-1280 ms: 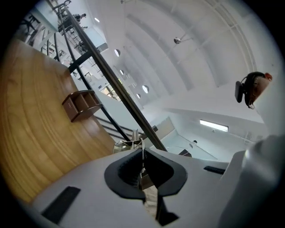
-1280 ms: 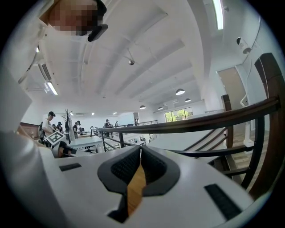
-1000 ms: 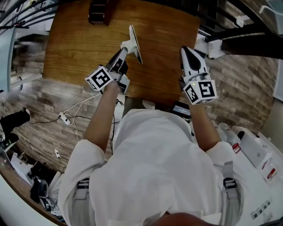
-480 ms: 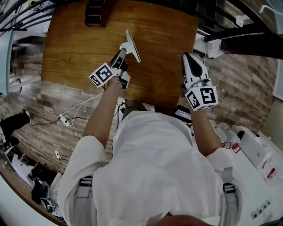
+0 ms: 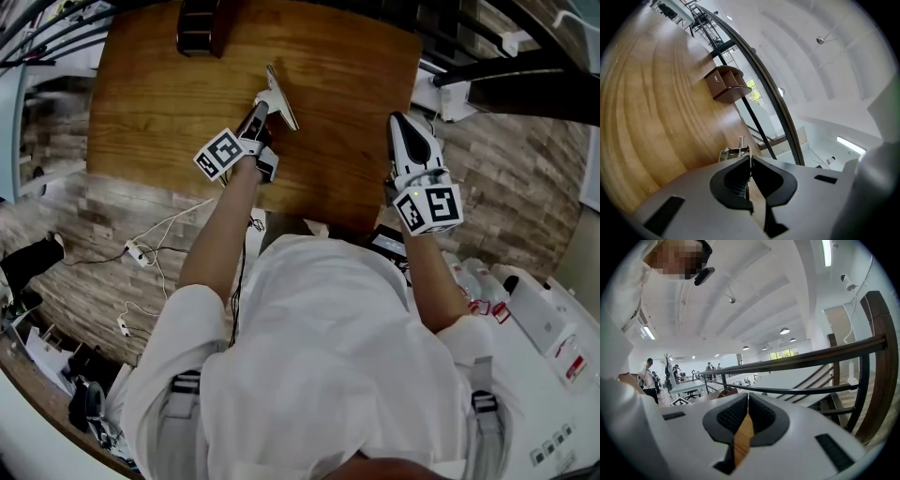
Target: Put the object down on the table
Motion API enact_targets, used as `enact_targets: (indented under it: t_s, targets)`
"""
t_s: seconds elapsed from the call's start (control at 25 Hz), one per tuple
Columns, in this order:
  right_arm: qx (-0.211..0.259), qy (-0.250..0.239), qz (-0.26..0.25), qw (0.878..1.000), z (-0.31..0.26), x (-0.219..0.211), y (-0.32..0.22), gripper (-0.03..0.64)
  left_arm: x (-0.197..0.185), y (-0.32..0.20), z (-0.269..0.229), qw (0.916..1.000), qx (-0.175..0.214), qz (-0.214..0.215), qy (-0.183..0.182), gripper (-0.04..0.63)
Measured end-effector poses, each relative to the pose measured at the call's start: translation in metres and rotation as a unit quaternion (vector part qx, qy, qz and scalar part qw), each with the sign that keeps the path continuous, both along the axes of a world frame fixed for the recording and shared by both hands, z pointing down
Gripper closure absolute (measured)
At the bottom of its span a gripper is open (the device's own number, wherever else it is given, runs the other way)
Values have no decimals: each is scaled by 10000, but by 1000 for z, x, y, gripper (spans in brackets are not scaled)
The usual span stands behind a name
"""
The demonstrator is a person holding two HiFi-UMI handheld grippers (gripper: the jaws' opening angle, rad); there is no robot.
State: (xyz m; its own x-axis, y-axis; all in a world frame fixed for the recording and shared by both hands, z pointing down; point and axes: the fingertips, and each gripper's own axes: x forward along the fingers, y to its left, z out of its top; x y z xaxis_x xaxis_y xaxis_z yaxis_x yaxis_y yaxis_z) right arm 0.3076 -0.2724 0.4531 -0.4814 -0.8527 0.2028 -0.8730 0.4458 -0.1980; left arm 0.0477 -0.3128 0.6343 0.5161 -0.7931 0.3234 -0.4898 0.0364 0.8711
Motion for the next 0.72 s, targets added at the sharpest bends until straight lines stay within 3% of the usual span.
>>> enact_targets:
  t_s: [0.72]
  targets:
    - [-65, -66, 72, 9999, 7, 5, 4, 591, 2, 0, 23, 9989, -446, -94, 79, 574]
